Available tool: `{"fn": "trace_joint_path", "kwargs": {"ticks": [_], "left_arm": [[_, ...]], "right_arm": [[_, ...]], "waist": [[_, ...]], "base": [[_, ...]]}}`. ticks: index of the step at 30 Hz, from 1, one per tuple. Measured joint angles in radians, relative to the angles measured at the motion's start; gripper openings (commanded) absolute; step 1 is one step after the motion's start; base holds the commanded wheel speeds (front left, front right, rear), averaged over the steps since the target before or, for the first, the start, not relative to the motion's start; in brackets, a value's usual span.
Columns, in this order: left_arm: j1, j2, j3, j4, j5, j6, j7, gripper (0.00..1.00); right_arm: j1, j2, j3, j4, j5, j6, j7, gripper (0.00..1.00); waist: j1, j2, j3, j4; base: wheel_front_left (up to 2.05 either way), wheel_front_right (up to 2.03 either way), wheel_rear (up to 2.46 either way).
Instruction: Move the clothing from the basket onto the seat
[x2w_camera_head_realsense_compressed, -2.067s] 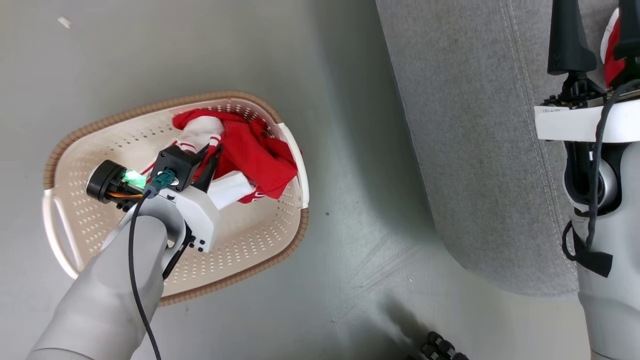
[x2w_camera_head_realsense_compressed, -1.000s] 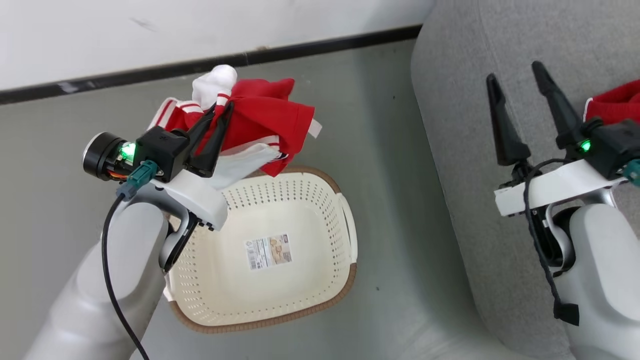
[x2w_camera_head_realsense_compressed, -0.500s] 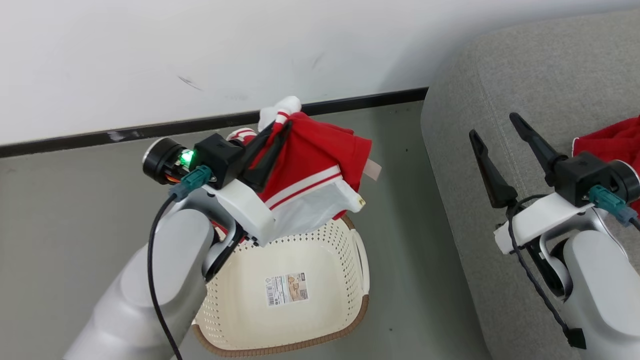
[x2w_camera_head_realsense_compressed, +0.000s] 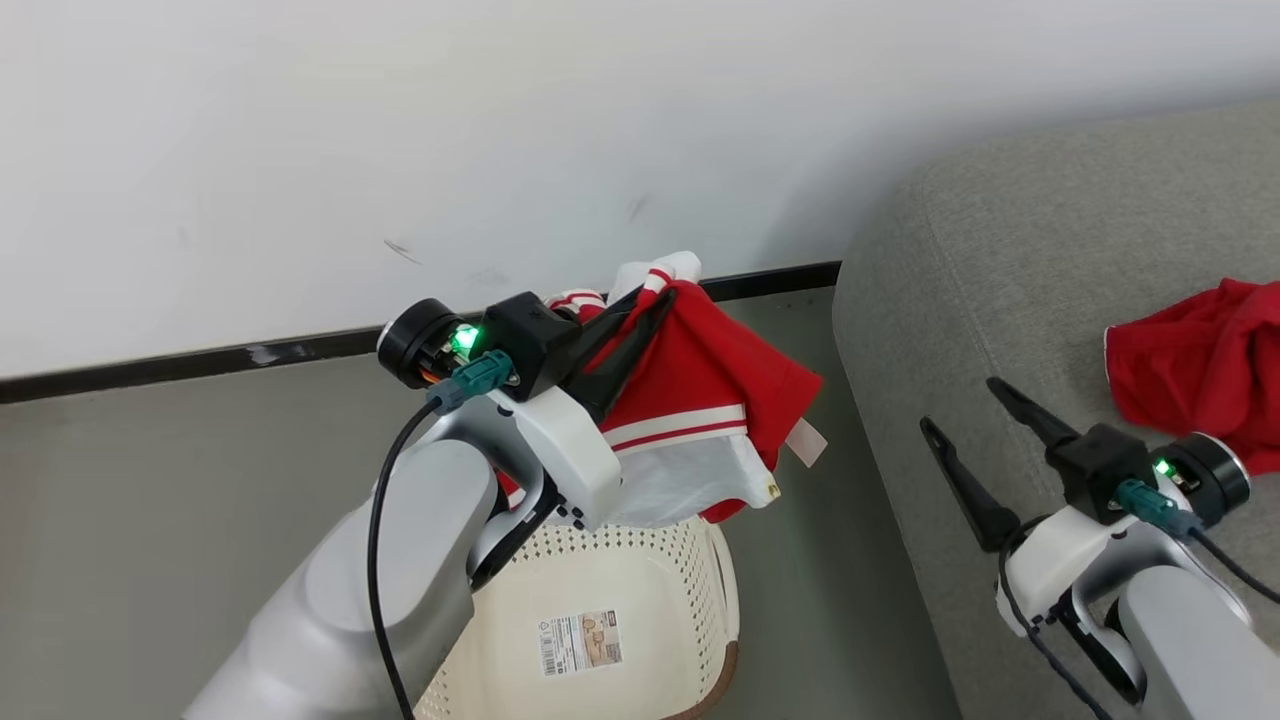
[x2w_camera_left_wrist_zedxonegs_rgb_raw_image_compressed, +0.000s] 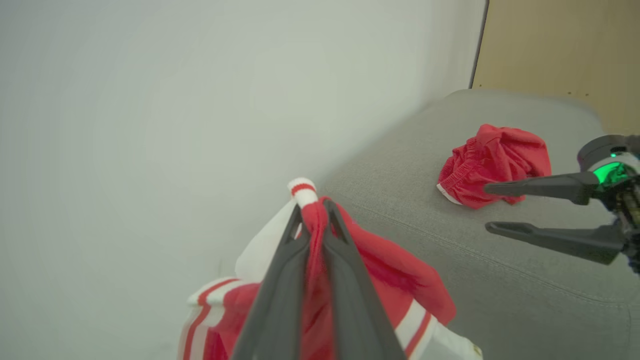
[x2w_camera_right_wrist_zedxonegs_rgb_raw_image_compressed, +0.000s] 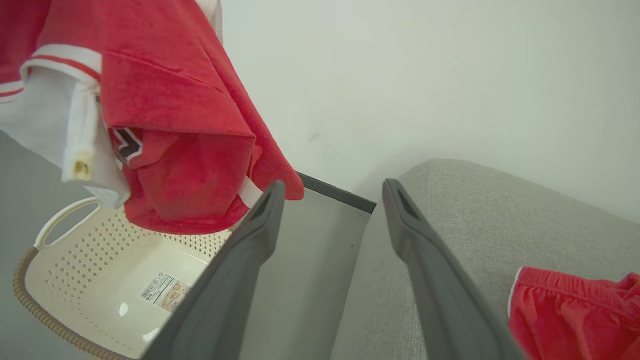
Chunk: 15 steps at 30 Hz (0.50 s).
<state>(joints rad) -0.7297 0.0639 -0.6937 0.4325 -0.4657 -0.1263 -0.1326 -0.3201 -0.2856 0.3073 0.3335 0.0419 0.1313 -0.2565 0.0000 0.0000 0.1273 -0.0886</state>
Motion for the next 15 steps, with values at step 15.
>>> {"fn": "trace_joint_path", "kwargs": {"ticks": [15], "left_arm": [[0.000, -0.007, -0.059, -0.064, -0.047, -0.001, 0.035, 0.00]], "right_arm": [[-0.082, -0.044, 0.206, 0.044, 0.003, 0.000, 0.000, 1.00]], "waist": [[0.0000, 0.0000, -0.076, -0.004]], "base": [[0.00, 0.00, 0.00]]}}
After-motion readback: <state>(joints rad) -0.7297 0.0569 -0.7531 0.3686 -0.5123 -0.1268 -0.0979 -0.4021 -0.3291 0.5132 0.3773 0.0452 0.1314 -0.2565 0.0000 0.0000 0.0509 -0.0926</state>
